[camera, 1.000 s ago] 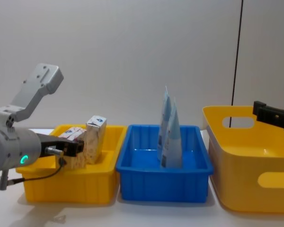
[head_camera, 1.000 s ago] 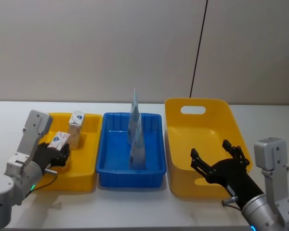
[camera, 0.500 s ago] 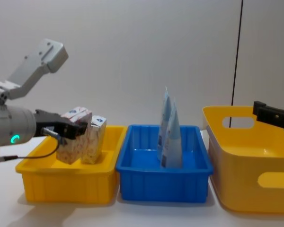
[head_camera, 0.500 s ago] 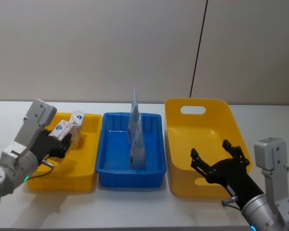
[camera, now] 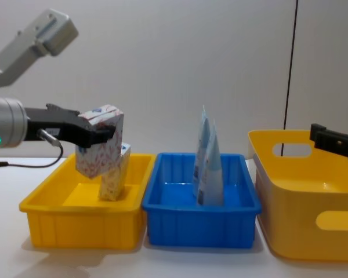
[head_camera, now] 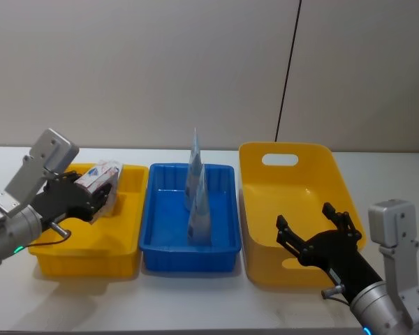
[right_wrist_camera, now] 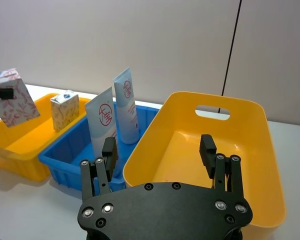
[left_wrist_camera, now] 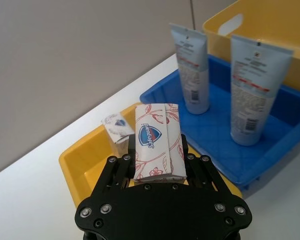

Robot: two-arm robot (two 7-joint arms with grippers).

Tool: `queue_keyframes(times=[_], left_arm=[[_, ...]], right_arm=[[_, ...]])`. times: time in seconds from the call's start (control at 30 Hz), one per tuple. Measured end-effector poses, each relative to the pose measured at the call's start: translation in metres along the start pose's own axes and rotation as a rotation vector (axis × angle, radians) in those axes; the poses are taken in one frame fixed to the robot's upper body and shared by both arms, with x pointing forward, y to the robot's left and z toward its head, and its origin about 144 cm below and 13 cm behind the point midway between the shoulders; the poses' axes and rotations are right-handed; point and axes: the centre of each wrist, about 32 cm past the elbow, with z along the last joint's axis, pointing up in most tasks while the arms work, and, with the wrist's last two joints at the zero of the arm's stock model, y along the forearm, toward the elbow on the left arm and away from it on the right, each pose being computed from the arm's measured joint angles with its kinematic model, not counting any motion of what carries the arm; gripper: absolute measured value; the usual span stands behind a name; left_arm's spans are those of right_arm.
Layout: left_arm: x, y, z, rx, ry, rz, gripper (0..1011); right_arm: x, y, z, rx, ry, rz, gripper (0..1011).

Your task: Bimanual collaborative sorting of washing and personal care products

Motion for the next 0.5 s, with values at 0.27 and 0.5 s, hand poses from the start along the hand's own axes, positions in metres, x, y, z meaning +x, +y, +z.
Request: queue_keyframes(times=[0.27,0.5], left_arm=[[0.013,0.017,0.011,-0.042,-0.036,-0.120,383],[0.021,0.027,0.019,-0.068,-0.056,-0.211,383]], right_arm=[[0.000,0.000,0.000,0.000,0.000,0.000,1000],[0.000,0.000,0.000,0.000,0.000,0.000,1000]])
